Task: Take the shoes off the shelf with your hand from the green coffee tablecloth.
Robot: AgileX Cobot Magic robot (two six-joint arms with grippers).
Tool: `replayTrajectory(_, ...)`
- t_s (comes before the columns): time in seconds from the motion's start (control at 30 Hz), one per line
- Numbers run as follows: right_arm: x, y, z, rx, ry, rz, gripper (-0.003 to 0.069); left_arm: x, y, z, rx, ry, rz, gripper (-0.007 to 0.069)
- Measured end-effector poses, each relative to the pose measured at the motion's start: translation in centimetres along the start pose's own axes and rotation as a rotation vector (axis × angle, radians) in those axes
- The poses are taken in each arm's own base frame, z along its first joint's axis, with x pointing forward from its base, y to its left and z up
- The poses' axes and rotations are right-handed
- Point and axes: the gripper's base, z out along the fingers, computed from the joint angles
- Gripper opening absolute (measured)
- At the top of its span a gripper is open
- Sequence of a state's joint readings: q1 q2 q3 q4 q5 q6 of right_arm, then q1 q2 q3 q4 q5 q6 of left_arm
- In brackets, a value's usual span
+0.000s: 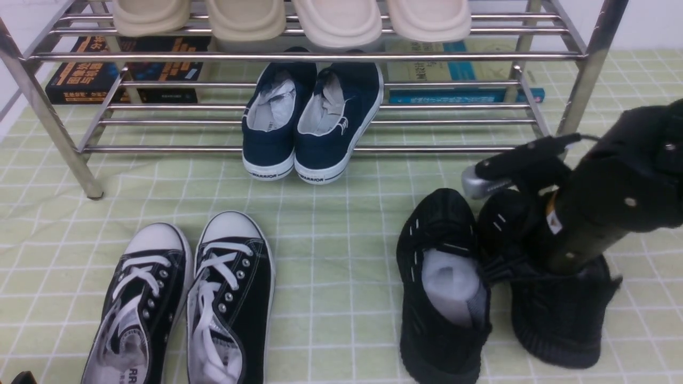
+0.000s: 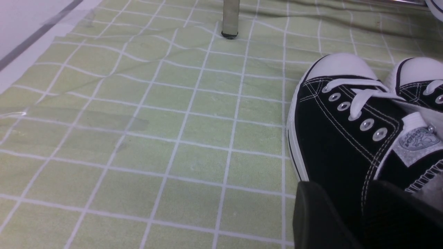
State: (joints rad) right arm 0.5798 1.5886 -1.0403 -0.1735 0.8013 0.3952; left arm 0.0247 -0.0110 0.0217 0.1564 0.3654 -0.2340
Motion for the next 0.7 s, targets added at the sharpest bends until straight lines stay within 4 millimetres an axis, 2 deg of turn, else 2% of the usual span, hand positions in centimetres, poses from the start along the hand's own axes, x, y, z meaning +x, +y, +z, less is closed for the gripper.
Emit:
replayTrajectory(0.1, 0.2, 0.3, 0.3, -0.022, 0.030, 0.031, 0.0132, 0.0, 0.0, 0.0, 0.000, 0.000, 0.000, 0.0242)
replayTrajectory(0.13, 0.2, 0.3, 0.3, -0.023, 0.032, 0.033, 0.0140, 0.0, 0.0, 0.0, 0.000, 0.000, 0.000, 0.0242)
replayTrajectory(0.2, 0.0, 0.5, -0.3, -0.040, 0.060, 0.061, 0.0261, 0.0, 0.0, 0.0, 0.000, 0.000, 0.000, 0.0242)
replayTrajectory(0.3, -0.3, 0.4, -2.3, -0.039, 0.108, 0.044, 0.0372, 0.0, 0.0, 0.0, 0.000, 0.000, 0.000, 0.0242)
replayTrajectory(0.37, -0.4, 0.3, -3.6, -0.036, 0.134, 0.009, 0.0395, 0.0, 0.0, 0.0, 0.000, 0.000, 0.000, 0.0242)
replayTrajectory(0.4, -0.6, 0.1, -5.7, -0.035, 0.141, -0.038, 0.0396, 0.0, 0.0, 0.0, 0.000, 0.000, 0.000, 0.0242)
replayTrajectory(0.43, -0.7, 0.1, -6.0, -0.036, 0.139, -0.050, 0.0393, 0.0, 0.0, 0.0, 0.000, 0.000, 0.000, 0.0242)
replayTrajectory(0.5, -0.9, -0.2, -8.7, -0.054, 0.077, -0.114, 0.0351, 0.0, 0.0, 0.0, 0.000, 0.000, 0.001, 0.0242)
replayTrajectory(0.57, -0.5, -0.6, -10.9, -0.072, 0.015, -0.140, 0.0269, 0.0, 0.0, 0.0, -0.001, 0.000, 0.002, 0.0242)
replayTrajectory(0.63, 0.9, -1.4, -14.0, -0.090, -0.066, -0.148, 0.0150, 0.0, 0.0, 0.0, -0.001, 0.000, 0.002, 0.0242)
replayTrajectory(0.7, 1.8, -1.8, -15.2, -0.096, -0.101, -0.148, 0.0081, 0.0, 0.0, 0.0, -0.001, 0.000, 0.002, 0.0242)
